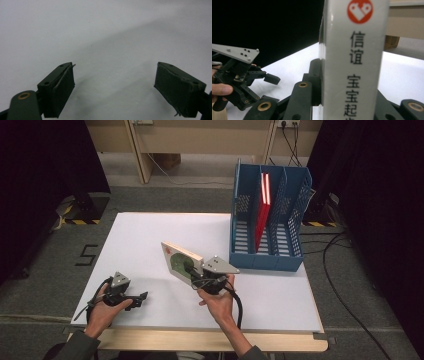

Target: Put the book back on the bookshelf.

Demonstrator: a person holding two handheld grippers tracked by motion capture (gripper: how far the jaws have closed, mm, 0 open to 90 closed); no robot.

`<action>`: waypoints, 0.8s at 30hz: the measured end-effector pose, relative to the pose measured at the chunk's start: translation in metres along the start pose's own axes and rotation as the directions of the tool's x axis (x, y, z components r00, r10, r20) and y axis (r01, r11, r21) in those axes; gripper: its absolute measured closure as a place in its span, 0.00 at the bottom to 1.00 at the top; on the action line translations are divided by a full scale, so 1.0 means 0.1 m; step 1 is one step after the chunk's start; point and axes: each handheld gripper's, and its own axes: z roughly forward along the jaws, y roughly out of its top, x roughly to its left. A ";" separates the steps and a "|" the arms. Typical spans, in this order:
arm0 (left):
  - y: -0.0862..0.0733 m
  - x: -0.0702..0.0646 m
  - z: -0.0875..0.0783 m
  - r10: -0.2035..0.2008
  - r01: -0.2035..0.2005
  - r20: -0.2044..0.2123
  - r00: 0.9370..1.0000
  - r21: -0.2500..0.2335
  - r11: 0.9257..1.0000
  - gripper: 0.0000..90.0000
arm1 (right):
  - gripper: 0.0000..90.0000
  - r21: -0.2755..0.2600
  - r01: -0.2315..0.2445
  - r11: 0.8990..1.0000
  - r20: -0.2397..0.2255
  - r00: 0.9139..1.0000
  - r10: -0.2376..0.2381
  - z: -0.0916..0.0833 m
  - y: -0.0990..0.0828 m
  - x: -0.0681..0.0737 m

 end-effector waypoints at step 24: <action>-0.01 0.00 0.05 0.003 -0.004 0.015 1.000 0.031 1.000 0.17 | 0.84 -0.066 0.016 0.998 0.043 0.999 -0.013 -0.86 0.14 -0.18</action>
